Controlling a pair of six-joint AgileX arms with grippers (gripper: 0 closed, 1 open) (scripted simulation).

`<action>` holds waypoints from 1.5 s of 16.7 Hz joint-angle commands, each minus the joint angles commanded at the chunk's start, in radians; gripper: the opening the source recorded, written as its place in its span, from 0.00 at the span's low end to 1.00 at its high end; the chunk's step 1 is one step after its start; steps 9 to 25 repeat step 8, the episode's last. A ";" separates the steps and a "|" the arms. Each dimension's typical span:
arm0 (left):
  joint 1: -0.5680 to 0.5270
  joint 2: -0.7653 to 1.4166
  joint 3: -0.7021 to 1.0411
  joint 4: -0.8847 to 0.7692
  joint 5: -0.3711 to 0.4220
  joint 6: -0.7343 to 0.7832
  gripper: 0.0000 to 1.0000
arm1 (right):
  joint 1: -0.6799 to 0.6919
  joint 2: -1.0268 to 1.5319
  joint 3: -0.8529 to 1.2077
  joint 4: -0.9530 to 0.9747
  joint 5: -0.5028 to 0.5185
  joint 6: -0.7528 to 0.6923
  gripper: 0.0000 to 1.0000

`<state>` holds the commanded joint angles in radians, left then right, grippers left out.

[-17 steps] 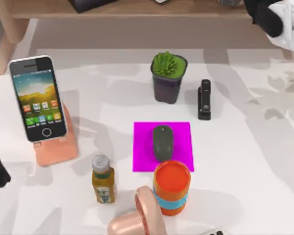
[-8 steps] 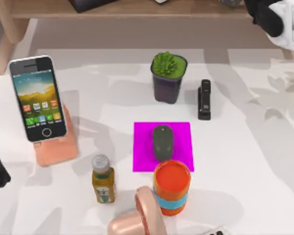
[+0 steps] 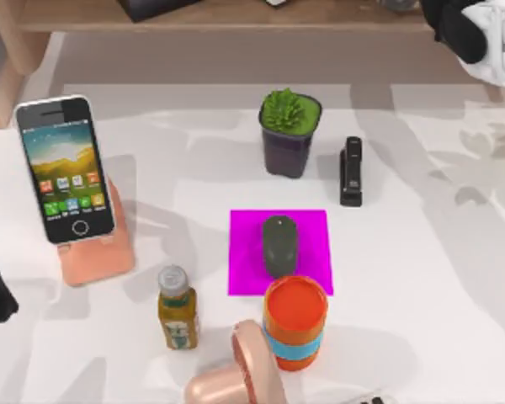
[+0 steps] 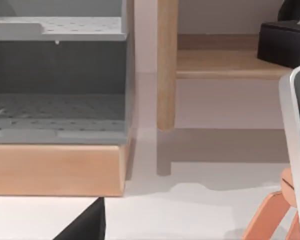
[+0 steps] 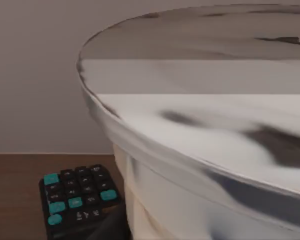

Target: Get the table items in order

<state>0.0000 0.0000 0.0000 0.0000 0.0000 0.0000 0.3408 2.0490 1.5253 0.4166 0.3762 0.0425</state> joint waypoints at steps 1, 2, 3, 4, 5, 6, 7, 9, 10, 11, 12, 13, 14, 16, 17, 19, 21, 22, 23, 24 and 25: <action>0.000 0.000 0.000 0.000 0.000 0.000 1.00 | 0.000 0.000 0.000 0.000 0.000 0.000 0.90; 0.000 0.000 0.000 0.000 0.000 0.000 1.00 | 0.000 0.000 0.000 0.000 0.000 0.000 0.98; 0.000 0.000 0.000 0.000 0.000 0.000 1.00 | 0.000 0.000 0.000 0.000 0.000 0.000 1.00; 0.000 0.000 0.000 0.000 0.000 0.000 1.00 | 0.000 0.000 0.000 0.000 0.000 0.000 1.00; 0.000 0.000 0.000 0.000 0.000 0.000 1.00 | 0.000 0.000 0.000 0.000 0.000 0.000 1.00; 0.000 0.000 0.000 0.000 0.000 0.000 1.00 | 0.000 0.000 0.000 0.000 0.000 0.000 1.00; 0.000 0.000 0.000 0.000 0.000 0.000 1.00 | 0.000 0.000 0.000 0.000 0.000 0.000 1.00; 0.000 0.000 0.000 0.000 0.000 0.000 1.00 | 0.000 0.000 0.000 0.000 0.000 0.000 1.00; 0.000 0.000 0.000 0.000 0.000 0.000 1.00 | 0.000 0.000 0.000 0.000 0.000 0.000 1.00; 0.000 0.000 0.000 0.000 0.000 0.000 1.00 | 0.000 0.000 0.000 0.000 0.000 0.000 1.00; 0.000 0.000 0.000 0.000 0.000 0.000 1.00 | 0.000 0.000 0.000 0.000 0.000 0.000 1.00; 0.000 0.000 0.000 0.000 0.000 0.000 1.00 | 0.000 0.000 0.000 0.000 0.000 0.000 1.00; 0.000 0.000 0.000 0.000 0.000 0.000 1.00 | 0.000 0.000 0.000 0.000 0.000 0.000 1.00; 0.000 0.000 0.000 0.000 0.000 0.000 1.00 | 0.000 0.000 0.000 0.000 0.000 0.000 1.00; 0.000 0.000 0.000 0.000 0.000 0.000 1.00 | 0.000 0.000 0.000 0.000 0.000 0.000 1.00; 0.000 0.000 0.000 0.000 0.000 0.000 1.00 | 0.000 0.000 0.000 0.000 0.000 0.000 1.00; 0.000 0.000 0.000 0.000 0.000 0.000 1.00 | 0.000 0.000 0.000 0.000 0.000 0.000 1.00; 0.000 0.000 0.000 0.000 0.000 0.000 1.00 | 0.000 0.000 0.000 0.000 0.000 0.000 1.00; 0.000 0.000 0.000 0.000 0.000 0.000 1.00 | 0.000 0.000 0.000 0.000 0.000 0.000 1.00; 0.000 0.000 0.000 0.000 0.000 0.000 1.00 | 0.000 0.000 0.000 0.000 0.000 0.000 1.00; 0.000 0.000 0.000 0.000 0.000 0.000 1.00 | 0.000 0.000 0.000 0.000 0.000 0.000 1.00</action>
